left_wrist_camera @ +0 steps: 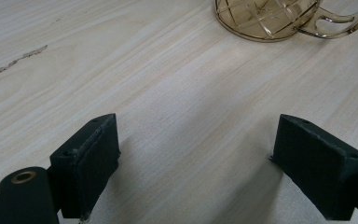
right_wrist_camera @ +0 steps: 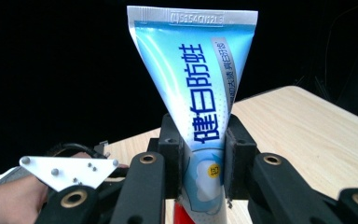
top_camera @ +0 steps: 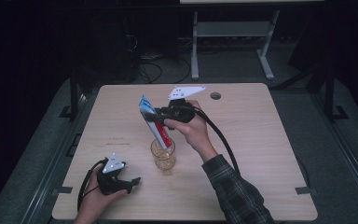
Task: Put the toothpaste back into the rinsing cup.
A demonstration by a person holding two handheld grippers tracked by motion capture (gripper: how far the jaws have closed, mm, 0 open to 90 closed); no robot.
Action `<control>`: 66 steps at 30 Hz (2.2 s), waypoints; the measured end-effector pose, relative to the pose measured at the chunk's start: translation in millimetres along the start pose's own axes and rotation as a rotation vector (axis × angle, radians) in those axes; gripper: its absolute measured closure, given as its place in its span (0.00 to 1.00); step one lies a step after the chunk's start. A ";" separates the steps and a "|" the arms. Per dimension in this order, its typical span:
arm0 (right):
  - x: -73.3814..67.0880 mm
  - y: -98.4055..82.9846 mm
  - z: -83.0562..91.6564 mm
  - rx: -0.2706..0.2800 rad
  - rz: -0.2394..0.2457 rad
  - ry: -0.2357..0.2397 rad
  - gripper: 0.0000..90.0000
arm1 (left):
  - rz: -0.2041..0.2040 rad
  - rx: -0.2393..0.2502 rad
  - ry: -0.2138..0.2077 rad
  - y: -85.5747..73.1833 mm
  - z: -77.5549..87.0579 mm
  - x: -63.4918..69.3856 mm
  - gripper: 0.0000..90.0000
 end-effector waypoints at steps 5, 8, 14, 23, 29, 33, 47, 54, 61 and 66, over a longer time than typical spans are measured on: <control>-0.2 -6.2 -5.5 -0.011 0.001 0.006 0.80 | 0.001 0.001 -0.001 0.1 0.0 0.0 0.15; -0.1 -9.9 -7.9 -0.013 0.001 0.010 0.80 | 0.000 0.001 0.000 0.0 -0.1 0.0 0.15; 1.4 -18.7 -11.7 -0.026 -0.003 0.017 0.80 | -0.001 0.001 0.000 0.0 0.0 0.0 0.15; 2.6 -28.7 -17.2 -0.037 -0.007 0.024 0.80 | 0.000 0.001 0.000 0.0 0.0 0.1 0.15; 3.1 -37.4 -21.0 -0.050 -0.008 0.024 0.80 | -0.003 -0.001 0.002 -0.1 0.0 -0.1 0.15; 4.0 -43.3 -22.6 -0.058 -0.010 0.027 0.80 | 0.000 0.002 0.001 0.1 -0.1 0.0 0.15; 5.3 -62.7 -28.6 -0.096 -0.013 0.022 0.79 | -0.001 0.000 0.001 0.0 0.0 0.0 0.15; 4.9 -65.3 -25.7 -0.089 -0.007 0.019 0.78 | -0.001 -0.001 0.000 -0.1 0.1 0.0 0.15; 6.6 -64.8 -19.9 -0.078 -0.019 0.003 0.66 | 0.000 0.002 0.002 0.0 -0.1 0.0 0.15; 10.4 -67.5 -10.2 -0.083 -0.023 -0.005 0.61 | 0.000 0.001 0.002 0.0 0.0 0.0 0.15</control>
Point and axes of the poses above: each handheld gripper's, and its own axes: z roughly backward along the jaws, y roughly out of its top, x roughly to its right, the point moved 6 cm from there along -z, roughly forward along the jaws, and after that the axes turned 14 degrees about -x, right-handed, at the moved point
